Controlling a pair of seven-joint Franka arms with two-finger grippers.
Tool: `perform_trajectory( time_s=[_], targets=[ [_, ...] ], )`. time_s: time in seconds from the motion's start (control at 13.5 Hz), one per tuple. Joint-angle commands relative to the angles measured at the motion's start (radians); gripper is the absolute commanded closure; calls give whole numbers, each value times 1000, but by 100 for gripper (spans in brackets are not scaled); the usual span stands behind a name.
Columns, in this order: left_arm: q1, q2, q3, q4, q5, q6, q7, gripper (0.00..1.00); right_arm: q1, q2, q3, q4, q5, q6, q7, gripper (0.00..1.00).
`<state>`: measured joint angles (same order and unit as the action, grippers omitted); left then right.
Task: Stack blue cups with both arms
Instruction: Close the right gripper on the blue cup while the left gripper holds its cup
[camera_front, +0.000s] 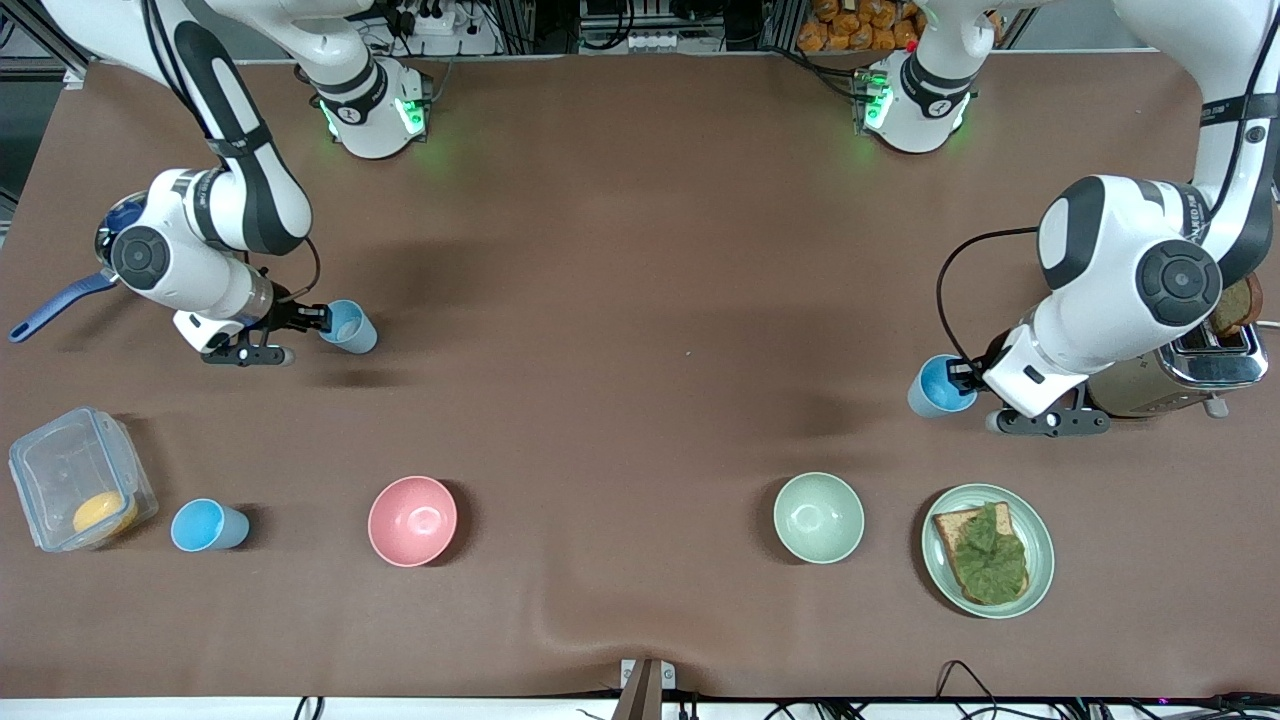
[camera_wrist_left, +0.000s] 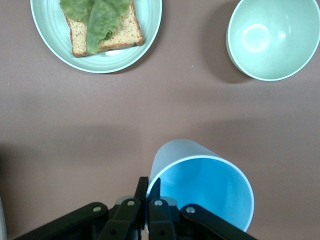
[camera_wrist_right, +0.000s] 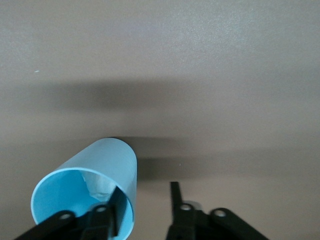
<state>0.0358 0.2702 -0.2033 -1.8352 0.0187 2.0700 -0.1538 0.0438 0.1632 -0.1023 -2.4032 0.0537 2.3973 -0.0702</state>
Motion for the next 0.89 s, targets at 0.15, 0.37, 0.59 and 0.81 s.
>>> perform_trajectory(
  time_s=[0.15, 0.37, 0.59, 0.81],
  targets=[
    [-11, 7, -1, 13, -16, -27, -15, 100, 7, -16, 1, 18, 0, -45, 17, 100],
    [-14, 7, -1, 14, -16, -27, -19, 100, 7, -24, 0, 114, 0, -195, 17, 100],
    [-22, 9, -1, 14, -16, -27, -23, 100, 17, -25, 1, 220, 0, -305, 15, 100],
    [-23, 9, -1, 17, -14, -27, -65, 100, 85, -25, 3, 257, 6, -305, 27, 100]
  ],
)
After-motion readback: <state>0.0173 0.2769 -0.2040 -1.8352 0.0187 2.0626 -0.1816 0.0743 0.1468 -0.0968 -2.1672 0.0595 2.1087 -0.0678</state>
